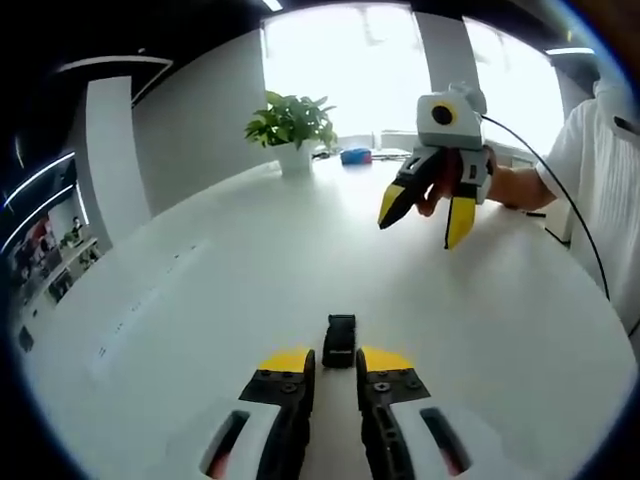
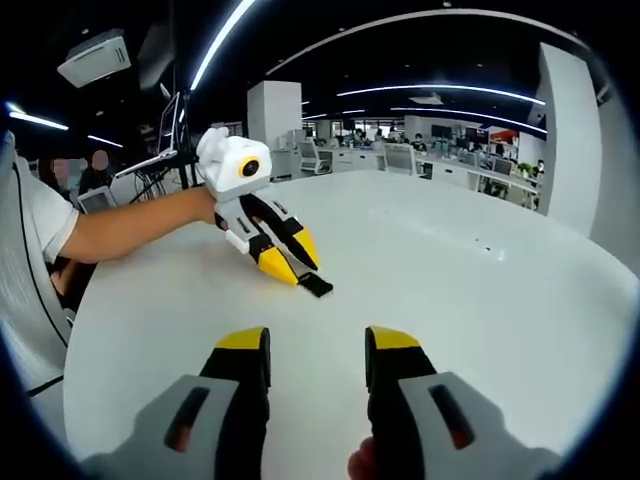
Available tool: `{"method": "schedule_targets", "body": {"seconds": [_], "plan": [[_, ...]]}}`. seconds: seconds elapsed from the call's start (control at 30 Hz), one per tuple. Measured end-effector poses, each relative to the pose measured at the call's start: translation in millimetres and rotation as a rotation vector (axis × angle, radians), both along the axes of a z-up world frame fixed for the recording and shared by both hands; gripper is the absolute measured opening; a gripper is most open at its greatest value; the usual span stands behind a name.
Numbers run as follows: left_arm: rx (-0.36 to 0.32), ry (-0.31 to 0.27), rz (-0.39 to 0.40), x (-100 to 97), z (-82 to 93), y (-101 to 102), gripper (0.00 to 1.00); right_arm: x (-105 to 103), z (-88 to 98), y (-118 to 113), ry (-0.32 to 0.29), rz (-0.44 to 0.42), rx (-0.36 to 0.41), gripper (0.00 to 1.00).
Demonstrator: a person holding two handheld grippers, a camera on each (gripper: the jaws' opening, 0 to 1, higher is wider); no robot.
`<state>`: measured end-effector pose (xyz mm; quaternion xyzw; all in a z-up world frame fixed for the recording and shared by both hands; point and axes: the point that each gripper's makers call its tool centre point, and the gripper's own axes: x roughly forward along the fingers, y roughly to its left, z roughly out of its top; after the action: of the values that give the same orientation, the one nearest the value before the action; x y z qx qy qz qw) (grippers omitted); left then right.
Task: Snap the two parts of the plastic buckle together until the buckle closes and remains connected.
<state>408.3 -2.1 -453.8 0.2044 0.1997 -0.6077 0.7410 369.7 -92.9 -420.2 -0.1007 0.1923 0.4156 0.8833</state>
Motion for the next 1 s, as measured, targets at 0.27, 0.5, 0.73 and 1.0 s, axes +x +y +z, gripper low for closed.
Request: {"method": "schedule_targets", "body": {"seconds": [0.27, 0.5, 0.73, 1.0], "plan": [[-0.013, 0.001, 0.015, -6.8, 4.1, 4.9, 0.15, 0.3, 0.1, -0.3, 0.003, -0.006, 0.001, 0.37], [-0.036, -0.01, 0.089, -17.5, 14.7, 20.8, 0.16, 0.6, 2.7, -0.3, -0.003, -0.025, 0.004, 0.37], [-0.048, -0.034, 0.207, -27.1, 18.6, 40.2, 0.2, -4.3, 3.7, 1.8, -0.009, -0.049, -0.013, 0.38], [-0.088, -0.057, 0.347, -40.4, 31.6, 58.8, 0.23, -12.1, 5.9, -3.3, -0.005, -0.085, -0.01, 0.39]]}}
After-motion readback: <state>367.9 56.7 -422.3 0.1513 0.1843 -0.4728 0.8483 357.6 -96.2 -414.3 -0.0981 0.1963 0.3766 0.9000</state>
